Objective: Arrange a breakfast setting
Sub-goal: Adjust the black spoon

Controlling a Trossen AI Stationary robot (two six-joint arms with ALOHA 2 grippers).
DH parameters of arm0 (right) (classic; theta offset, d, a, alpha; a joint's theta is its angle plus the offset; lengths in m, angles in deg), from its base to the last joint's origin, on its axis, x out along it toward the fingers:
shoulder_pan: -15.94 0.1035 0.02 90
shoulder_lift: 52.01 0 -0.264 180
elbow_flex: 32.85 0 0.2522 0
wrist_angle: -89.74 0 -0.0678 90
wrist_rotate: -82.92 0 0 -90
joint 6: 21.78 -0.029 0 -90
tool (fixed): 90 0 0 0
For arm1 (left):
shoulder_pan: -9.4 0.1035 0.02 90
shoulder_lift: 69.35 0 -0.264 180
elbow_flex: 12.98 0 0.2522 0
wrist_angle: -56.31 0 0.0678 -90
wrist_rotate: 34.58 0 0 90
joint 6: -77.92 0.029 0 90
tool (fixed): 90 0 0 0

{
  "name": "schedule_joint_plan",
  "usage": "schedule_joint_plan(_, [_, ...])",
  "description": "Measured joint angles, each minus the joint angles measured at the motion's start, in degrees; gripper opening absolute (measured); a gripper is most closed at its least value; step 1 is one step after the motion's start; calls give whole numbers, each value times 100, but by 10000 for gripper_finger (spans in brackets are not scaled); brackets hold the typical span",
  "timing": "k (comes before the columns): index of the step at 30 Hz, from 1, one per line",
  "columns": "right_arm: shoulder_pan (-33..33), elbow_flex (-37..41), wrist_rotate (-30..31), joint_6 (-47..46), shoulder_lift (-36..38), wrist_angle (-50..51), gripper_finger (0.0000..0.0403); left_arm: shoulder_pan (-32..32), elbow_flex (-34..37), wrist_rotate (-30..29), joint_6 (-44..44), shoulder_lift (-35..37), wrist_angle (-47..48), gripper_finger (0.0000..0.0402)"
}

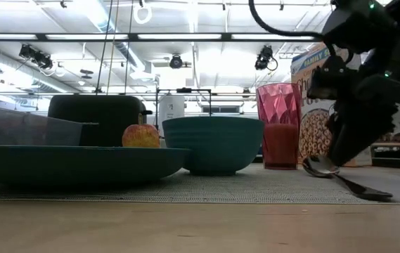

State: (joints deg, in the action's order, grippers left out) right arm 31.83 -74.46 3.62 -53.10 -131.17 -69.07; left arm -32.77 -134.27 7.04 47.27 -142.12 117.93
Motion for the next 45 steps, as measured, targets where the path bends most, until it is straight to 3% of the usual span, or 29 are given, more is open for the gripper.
schedule_joint_plan(7, [338,0,-137,-407,365,-33,168,-2,0,0,-26,0,0,298])
schedule_joint_plan(14, [639,-2,-284,-730,3,-652,168,-2,0,0,-22,0,0,298])
schedule_joint_plan(24, [286,-4,346,-435,-374,-674,168,-2,0,-26,-16,0,-46,297])
schedule_joint_plan(37, [252,-2,321,-111,17,-875,168,0,0,-26,-22,2,-74,297])
schedule_joint_plan(45, [159,-2,774,12,-646,-1651,168,102,2,-76,-23,-141,-74,297])
